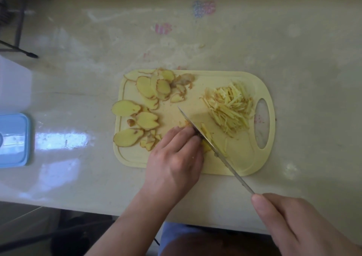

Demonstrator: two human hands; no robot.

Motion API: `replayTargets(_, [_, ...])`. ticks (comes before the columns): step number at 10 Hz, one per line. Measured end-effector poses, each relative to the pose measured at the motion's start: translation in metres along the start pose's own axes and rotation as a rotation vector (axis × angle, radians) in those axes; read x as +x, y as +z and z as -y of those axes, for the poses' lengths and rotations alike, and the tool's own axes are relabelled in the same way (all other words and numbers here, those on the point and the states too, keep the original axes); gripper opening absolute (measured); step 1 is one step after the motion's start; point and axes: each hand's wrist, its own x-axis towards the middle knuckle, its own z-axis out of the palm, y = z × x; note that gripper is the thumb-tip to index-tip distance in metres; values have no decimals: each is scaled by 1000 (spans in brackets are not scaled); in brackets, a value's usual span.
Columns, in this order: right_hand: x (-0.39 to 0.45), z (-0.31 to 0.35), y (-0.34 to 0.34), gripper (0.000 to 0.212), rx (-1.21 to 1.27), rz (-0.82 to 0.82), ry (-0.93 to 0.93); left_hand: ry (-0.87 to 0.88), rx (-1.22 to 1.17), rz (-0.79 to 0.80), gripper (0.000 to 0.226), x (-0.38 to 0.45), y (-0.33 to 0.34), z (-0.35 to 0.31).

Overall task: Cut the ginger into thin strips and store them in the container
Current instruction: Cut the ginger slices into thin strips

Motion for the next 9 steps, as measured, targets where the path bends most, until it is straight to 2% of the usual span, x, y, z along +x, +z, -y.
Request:
replayTargets(1, [9, 35, -22, 98, 13, -128, -58, -8, -10, 0, 13, -1, 1, -1])
replayTargets(2, [23, 29, -1, 84, -136, -133, -140, -9, -5, 19, 16, -2, 0, -3])
replayTargets(3, [28, 38, -13, 64, -70, -203, -187, -20, -4, 18, 14, 0, -1, -3])
replayTargets(4, [24, 35, -17, 68, -108, -215, -176, -29, 13, 2, 11, 0, -1, -4])
replayTargets(5, [19, 31, -21, 85, -23, -177, -117, -61, 10, -22, 10, -4, 1, -4])
replayTargets(6, [11, 36, -20, 90, 5, -110, -70, -88, 6, -47, 8, -3, 1, -5])
replayTargets(7, [3, 43, -21, 97, -47, -109, -46, -105, 6, -59, 8, -1, 0, -6])
replayTargets(9, [0, 41, -19, 96, -110, -152, -38, -87, 16, -32, 12, 1, -2, -4])
